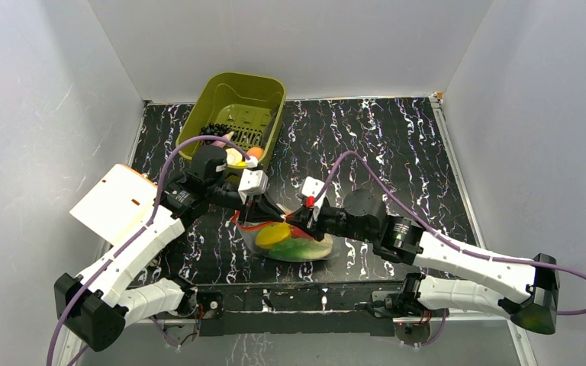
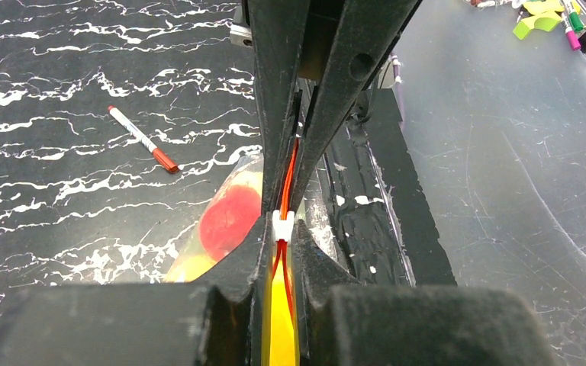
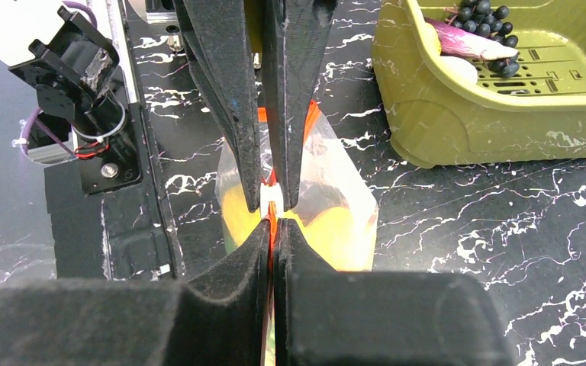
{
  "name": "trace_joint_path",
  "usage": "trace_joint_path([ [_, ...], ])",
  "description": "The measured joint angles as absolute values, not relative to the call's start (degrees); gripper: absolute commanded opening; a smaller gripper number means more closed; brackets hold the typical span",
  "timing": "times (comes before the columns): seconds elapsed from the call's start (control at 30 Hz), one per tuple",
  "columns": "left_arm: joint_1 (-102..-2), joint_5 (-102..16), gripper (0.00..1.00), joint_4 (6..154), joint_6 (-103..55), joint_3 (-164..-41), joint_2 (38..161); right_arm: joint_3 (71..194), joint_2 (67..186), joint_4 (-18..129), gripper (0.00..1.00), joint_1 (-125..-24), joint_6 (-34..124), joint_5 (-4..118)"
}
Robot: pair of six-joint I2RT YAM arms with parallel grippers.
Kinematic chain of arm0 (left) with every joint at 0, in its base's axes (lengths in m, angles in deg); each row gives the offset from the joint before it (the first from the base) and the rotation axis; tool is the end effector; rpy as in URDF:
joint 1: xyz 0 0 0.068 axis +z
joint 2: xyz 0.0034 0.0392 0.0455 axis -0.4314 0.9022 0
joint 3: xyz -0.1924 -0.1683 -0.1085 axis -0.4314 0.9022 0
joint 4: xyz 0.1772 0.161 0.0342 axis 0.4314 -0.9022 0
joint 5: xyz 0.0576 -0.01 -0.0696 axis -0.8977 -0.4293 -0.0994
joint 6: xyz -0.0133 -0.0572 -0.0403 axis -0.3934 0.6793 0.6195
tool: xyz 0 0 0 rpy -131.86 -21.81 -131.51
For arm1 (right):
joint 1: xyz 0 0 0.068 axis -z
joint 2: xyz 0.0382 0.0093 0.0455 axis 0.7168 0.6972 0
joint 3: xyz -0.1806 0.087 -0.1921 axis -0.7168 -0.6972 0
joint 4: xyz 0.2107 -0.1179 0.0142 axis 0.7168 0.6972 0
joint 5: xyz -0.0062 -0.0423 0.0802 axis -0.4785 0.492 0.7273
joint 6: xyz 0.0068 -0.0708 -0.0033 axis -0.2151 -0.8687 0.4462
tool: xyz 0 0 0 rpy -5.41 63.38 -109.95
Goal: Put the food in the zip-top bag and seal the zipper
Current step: Zip the zipper food storage bag at the center of the board.
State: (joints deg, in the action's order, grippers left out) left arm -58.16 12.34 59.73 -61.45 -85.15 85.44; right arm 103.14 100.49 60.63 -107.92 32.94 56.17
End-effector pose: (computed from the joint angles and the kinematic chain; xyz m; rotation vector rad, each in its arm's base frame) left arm 0.1505 -0.1587 0.3414 1.4918 1.2096 -1.1760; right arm 0.0985 0.2009 0.3251 -1.1268 1.5304 0.7945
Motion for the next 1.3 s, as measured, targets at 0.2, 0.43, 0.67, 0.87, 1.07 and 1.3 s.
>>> trace_joint_path([
  [0.2, -58.2, 12.2, 0.0, 57.6, -63.6, -86.9, 85.3, 103.1, 98.3, 60.8, 0.0, -107.9, 33.8, 55.4],
  [0.43, -58.2, 11.0, 0.0, 55.8, -65.3, -87.1, 83.8, 102.9, 95.7, 60.8, 0.0, -108.1, 35.9, 52.7],
  [0.67, -58.2, 10.1, 0.0, 52.8, -67.1, -87.2, 83.7, 101.8, 92.4, 61.1, 0.0, -108.1, 36.9, 50.6],
  [0.87, -58.2, 8.4, 0.0, 50.0, -68.5, -87.5, 83.4, 100.6, 91.2, 61.2, 0.0, -108.1, 37.0, 49.7],
  [1.07, -58.2, 6.9, 0.0, 45.5, -71.9, -88.4, 83.3, 100.4, 90.3, 61.7, 0.0, -108.1, 37.0, 47.8],
  [1.3, -58.2, 4.7, 0.0, 41.2, -73.4, -88.4, 81.0, 102.2, 91.4, 63.9, 0.48, -107.9, 37.3, 54.7],
])
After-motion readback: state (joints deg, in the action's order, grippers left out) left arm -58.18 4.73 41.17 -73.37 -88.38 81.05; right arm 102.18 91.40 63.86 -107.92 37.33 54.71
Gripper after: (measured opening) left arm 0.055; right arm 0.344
